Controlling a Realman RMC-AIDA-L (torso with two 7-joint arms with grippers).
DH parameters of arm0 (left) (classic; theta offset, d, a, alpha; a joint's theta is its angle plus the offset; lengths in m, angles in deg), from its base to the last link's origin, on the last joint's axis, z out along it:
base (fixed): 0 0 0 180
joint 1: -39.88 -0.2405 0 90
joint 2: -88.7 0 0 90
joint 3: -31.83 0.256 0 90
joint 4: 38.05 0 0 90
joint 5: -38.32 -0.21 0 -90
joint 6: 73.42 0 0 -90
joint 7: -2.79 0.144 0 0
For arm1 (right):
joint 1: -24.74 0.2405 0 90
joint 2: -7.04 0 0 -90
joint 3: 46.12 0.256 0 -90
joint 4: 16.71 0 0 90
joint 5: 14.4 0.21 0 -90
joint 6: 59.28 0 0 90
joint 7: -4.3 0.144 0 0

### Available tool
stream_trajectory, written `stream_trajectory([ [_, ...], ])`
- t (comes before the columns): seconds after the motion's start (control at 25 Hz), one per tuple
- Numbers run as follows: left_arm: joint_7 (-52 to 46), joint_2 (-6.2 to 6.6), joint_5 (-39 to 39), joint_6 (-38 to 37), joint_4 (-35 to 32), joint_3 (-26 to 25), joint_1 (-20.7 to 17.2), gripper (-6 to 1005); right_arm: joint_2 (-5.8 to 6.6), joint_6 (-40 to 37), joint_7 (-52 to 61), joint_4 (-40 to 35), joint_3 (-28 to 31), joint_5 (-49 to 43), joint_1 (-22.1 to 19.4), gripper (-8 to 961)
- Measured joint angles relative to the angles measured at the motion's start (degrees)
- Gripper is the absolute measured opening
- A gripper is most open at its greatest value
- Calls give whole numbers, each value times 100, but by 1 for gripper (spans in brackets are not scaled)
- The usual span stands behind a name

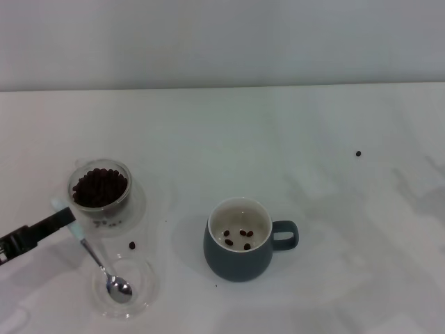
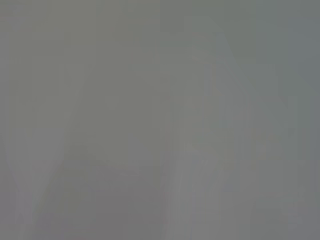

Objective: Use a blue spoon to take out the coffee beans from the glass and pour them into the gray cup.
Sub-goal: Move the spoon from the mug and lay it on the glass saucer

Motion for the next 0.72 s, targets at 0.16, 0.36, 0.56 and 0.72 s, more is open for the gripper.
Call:
stream_trajectory([
  [0.16,3,48,-1,-37,0,-79,-11,120,0,38,2,7,2,0,-1,726],
  [0.36,35,99,-2,-8,2,-90,-13,120,0,39,3,-1,3,0,-1,726],
  [0.56,136,100,-23,49,47,-89,1,121,-20,22,3,-6,2,-1,0,726],
  [0.72,171,87,-87,107,61,-88,40,121,-45,14,-5,2,3,-1,-3,726],
])
